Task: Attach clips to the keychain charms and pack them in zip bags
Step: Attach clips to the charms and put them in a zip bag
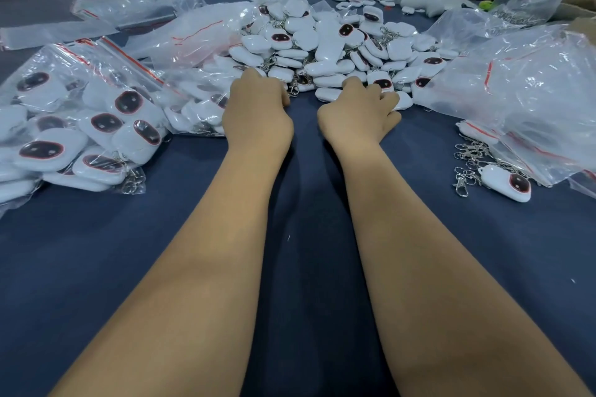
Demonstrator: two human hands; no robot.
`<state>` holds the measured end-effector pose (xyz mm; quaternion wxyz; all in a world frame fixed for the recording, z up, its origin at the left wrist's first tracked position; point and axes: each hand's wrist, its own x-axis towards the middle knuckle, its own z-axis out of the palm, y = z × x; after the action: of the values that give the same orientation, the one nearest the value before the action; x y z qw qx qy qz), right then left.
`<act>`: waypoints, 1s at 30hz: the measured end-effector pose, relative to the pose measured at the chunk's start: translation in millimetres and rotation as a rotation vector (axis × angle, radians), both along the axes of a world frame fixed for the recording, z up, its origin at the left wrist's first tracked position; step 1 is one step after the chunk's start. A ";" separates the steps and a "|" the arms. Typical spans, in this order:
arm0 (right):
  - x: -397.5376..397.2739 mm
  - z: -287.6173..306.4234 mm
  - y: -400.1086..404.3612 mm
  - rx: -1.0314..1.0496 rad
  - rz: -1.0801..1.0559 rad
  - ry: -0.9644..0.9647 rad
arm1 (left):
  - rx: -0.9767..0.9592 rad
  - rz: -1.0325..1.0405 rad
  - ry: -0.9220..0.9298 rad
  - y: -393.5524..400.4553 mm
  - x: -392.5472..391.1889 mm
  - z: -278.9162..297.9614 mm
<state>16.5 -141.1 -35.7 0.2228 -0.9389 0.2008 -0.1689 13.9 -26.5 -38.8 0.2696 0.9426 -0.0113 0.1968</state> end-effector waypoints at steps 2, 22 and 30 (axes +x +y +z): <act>-0.4 0.8 0.2 0.007 -0.009 -0.001 | -0.011 0.021 -0.010 1.7 -0.7 0.1; 2.2 12.1 13.9 1.142 0.201 -0.549 | -0.041 -0.036 0.029 -3.3 4.8 -4.0; 1.3 5.7 17.0 1.136 0.348 -0.336 | -0.312 0.000 -0.002 -2.9 3.6 -1.7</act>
<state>17.8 -124.2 -30.0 0.7409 -0.6531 0.0656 -0.1422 17.4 -29.4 -40.5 0.4129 0.8890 0.0192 0.1969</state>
